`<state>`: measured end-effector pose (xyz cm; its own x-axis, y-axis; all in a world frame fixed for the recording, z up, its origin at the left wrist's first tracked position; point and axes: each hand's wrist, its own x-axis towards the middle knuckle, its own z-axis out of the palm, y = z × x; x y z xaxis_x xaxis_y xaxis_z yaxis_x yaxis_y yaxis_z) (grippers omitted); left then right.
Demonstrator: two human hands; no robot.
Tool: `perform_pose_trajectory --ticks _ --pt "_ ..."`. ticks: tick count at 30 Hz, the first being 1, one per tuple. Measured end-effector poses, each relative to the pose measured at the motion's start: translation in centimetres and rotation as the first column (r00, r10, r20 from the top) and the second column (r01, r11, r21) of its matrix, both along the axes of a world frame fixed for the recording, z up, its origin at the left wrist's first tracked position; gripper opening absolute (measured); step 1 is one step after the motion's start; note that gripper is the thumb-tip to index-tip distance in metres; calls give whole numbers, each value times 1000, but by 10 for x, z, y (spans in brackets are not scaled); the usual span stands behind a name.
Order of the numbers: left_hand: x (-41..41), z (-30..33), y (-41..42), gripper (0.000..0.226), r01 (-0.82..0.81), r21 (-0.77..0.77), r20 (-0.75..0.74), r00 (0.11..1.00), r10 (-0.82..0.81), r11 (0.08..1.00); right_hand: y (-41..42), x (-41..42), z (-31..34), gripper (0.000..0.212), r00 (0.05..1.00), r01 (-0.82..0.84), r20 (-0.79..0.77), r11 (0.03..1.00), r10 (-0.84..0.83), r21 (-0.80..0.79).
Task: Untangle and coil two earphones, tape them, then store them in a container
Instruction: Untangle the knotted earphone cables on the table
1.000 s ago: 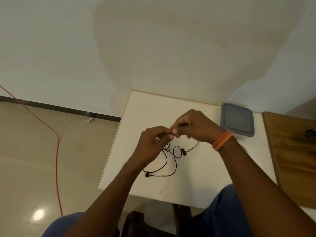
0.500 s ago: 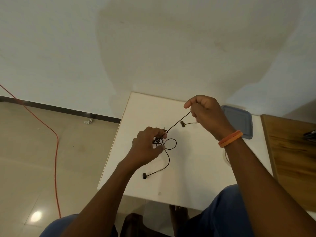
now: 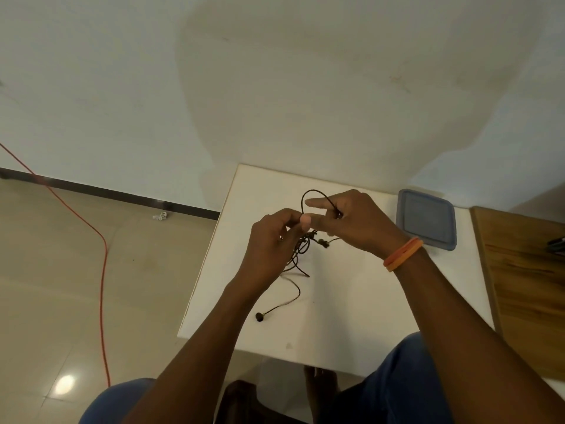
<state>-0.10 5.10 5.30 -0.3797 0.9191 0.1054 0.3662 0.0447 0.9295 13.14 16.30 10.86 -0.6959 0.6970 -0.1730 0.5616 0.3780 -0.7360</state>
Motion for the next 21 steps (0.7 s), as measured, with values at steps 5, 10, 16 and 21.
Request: perform_pose_trajectory --ticks 5,10,16,21 --pt "-1 5 0 11 -14 -12 -24 1000 14 1000 -3 -8 3 12 989 56 -139 998 -58 -16" --pt "2 6 -1 8 -9 -36 -6 1000 8 999 -12 -14 7 9 969 29 -240 989 -64 -146" --pt "-1 5 -2 13 -6 -76 -81 997 0 997 -6 -13 12 7 911 231 -325 967 -252 -105" --pt "-7 -5 -2 4 -8 -192 -106 994 -13 981 1 -9 19 19 772 258 -455 873 -444 -415"
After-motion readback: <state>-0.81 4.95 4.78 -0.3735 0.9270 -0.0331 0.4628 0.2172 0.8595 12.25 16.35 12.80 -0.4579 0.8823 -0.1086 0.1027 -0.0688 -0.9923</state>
